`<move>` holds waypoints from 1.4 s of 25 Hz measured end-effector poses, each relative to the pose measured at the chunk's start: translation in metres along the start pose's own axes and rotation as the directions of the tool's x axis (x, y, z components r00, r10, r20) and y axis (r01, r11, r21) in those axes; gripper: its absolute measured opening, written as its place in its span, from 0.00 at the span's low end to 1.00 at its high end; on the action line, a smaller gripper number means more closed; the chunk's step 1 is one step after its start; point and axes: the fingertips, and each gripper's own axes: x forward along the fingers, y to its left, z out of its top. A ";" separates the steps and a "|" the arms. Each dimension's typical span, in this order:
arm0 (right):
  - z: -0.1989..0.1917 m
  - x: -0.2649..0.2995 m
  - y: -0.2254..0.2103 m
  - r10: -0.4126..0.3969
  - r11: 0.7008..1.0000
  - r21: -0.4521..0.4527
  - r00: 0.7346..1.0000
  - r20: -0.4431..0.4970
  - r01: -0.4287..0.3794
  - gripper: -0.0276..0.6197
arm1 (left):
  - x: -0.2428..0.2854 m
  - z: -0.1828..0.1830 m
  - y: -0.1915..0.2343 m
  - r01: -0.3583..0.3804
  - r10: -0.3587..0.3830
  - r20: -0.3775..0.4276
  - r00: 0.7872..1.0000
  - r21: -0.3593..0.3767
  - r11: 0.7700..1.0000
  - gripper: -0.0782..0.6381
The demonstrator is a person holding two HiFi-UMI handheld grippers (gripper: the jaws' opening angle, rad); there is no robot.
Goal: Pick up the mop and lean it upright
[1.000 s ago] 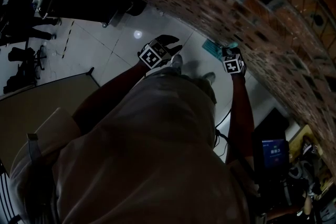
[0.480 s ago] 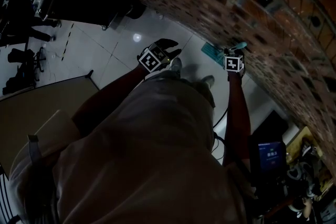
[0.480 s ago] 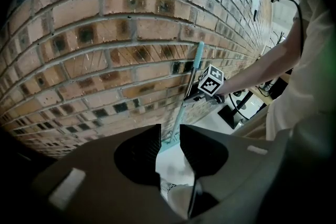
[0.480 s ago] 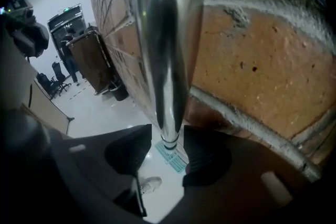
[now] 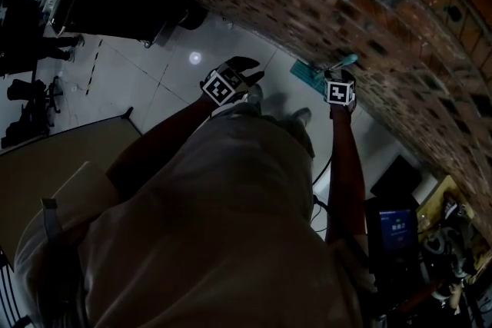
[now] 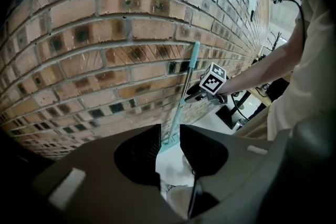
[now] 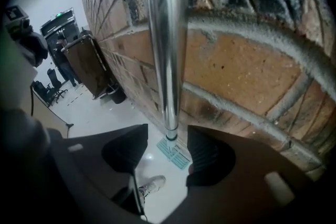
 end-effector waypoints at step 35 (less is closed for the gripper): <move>0.006 -0.289 -0.012 -0.115 0.993 0.082 0.859 0.498 0.086 0.36 | 0.038 0.108 -0.128 0.194 -0.189 0.227 0.955 0.000 0.981 0.28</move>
